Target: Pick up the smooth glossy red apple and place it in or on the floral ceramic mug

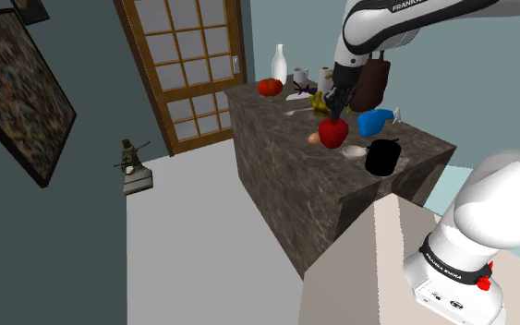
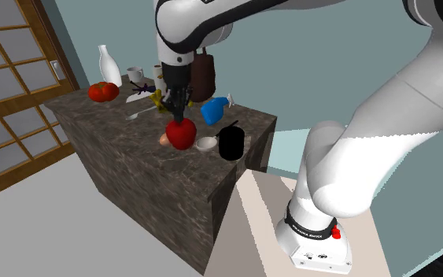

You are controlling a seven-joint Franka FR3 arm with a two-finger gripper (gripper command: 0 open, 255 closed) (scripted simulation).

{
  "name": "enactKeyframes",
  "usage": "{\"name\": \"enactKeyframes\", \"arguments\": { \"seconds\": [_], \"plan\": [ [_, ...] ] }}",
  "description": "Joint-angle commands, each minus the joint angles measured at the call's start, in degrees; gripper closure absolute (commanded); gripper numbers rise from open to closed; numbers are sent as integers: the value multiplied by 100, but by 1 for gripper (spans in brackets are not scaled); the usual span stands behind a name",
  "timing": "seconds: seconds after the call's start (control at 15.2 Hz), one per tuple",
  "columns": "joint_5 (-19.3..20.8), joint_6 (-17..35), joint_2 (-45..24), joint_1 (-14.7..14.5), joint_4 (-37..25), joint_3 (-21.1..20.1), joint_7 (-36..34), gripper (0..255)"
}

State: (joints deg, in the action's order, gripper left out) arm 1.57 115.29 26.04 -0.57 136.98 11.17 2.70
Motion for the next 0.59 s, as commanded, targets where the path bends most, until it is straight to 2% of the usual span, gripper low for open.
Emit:
{"name": "enactKeyframes", "arguments": {
  "seconds": [0.0,0.53],
  "plan": [
    [2,-142,36,2,-105,-7,-6,255],
    [-7,-770,100,-9,-669,-45,-37,255]
  ]
}}
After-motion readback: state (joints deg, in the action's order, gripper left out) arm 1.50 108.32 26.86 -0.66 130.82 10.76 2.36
